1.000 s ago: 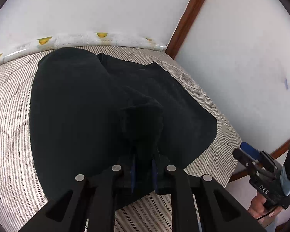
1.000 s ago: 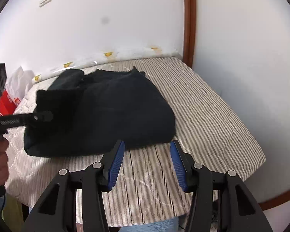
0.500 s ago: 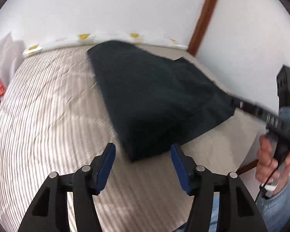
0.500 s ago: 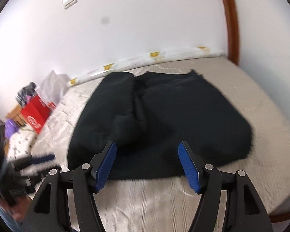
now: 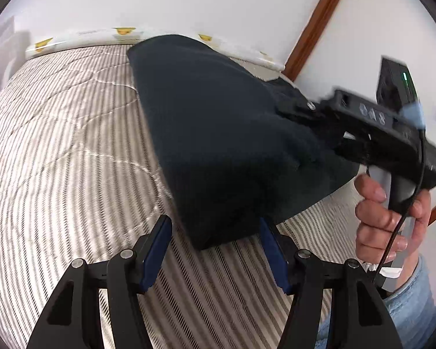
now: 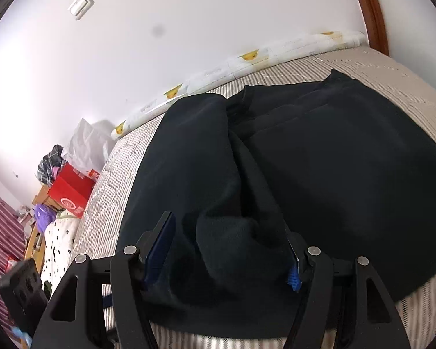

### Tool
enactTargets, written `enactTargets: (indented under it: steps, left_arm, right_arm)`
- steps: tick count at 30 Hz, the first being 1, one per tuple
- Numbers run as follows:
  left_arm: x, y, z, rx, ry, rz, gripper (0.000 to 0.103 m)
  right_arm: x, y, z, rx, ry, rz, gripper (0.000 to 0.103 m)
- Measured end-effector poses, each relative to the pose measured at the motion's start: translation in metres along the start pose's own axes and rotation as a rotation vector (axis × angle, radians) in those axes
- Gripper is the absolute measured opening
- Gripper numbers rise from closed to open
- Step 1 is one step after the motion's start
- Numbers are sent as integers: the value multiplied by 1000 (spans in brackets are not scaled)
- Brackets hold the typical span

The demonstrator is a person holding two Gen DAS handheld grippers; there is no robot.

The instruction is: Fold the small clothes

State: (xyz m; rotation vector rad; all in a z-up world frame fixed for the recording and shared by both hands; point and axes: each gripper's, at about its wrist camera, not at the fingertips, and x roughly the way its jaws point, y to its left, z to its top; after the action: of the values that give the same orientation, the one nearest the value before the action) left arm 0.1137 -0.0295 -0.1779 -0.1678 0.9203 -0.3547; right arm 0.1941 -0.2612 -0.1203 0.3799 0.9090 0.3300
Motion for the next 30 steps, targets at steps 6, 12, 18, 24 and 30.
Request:
enactTargets:
  steps: [6, 12, 18, 24, 30]
  left_arm:
    - [13, -15, 6, 36, -14, 36, 64]
    - [19, -22, 13, 82, -8, 125, 64]
    - [21, -38, 19, 93, -9, 152, 64]
    - [39, -76, 28, 218, -1, 147, 65]
    - [51, -92, 38, 185, -27, 120, 63]
  right_arm:
    - [20, 7, 10, -43, 13, -20, 33]
    - [-7, 12, 22, -235, -97, -115, 15]
    - [-51, -14, 46, -284, -228, -211, 14]
    - [-81, -81, 61, -220, -271, -333, 14]
    - [-72, -154, 45, -107, -181, -356, 16]
